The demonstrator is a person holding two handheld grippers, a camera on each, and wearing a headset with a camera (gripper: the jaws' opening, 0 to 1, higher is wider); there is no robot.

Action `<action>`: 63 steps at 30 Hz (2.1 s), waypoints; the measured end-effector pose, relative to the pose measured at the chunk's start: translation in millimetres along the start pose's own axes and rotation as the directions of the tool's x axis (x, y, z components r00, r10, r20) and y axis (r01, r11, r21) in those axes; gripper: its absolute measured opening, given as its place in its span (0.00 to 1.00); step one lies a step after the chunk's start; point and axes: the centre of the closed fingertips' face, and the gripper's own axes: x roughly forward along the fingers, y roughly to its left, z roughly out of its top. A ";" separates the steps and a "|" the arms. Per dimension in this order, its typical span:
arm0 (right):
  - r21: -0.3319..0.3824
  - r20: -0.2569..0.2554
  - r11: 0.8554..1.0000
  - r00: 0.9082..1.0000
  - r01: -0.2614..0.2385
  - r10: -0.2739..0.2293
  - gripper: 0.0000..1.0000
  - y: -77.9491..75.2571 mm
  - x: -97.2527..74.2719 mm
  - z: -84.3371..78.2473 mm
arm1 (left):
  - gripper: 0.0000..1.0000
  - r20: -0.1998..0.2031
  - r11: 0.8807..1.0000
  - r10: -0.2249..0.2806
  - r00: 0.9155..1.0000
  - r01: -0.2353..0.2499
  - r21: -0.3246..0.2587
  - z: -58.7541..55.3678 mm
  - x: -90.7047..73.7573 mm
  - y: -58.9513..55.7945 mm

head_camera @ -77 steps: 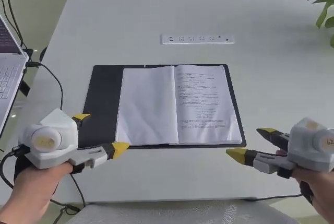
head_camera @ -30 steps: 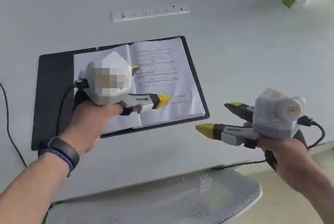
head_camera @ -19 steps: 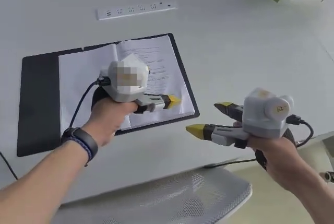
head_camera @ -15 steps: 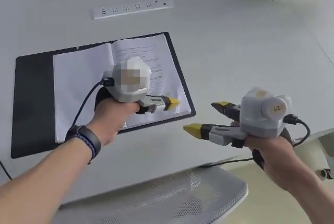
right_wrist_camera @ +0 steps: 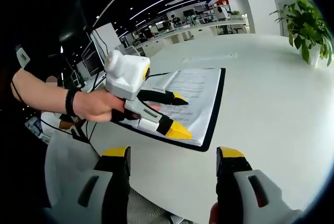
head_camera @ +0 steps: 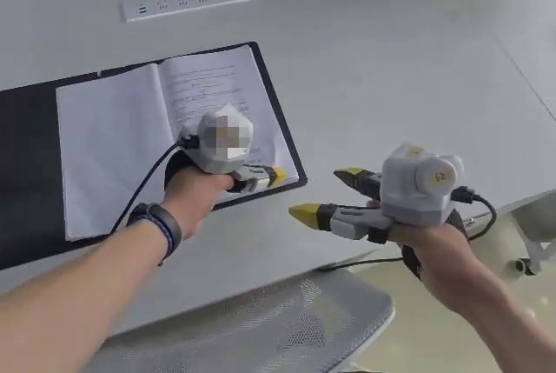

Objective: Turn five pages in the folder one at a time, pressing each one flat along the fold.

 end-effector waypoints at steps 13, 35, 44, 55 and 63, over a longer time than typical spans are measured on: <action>-0.022 0.004 1.000 1.000 -0.020 0.020 0.66 0.6 8.7 11.4 | 0.62 0.011 0.997 0.031 0.999 -0.032 0.069 -4.0 1.4 3.6; 0.074 0.057 0.994 0.996 -0.080 0.076 0.60 -30.3 54.7 46.2 | 0.56 0.013 0.999 0.016 1.000 -0.017 0.052 -2.6 0.3 6.6; 0.100 0.031 0.987 0.992 -0.122 0.119 0.58 -21.7 83.5 51.6 | 0.55 0.024 0.999 0.013 1.000 -0.014 0.040 -1.8 -0.1 7.6; 0.152 0.034 0.977 0.988 -0.152 0.149 0.53 -18.7 98.7 52.6 | 0.56 0.023 0.999 0.010 1.000 -0.011 0.037 -1.2 -0.4 8.3; 0.217 0.071 0.961 0.985 -0.171 0.159 0.40 -25.1 99.0 58.1 | 0.55 0.024 1.000 0.002 1.000 -0.002 0.029 -0.4 -0.1 9.6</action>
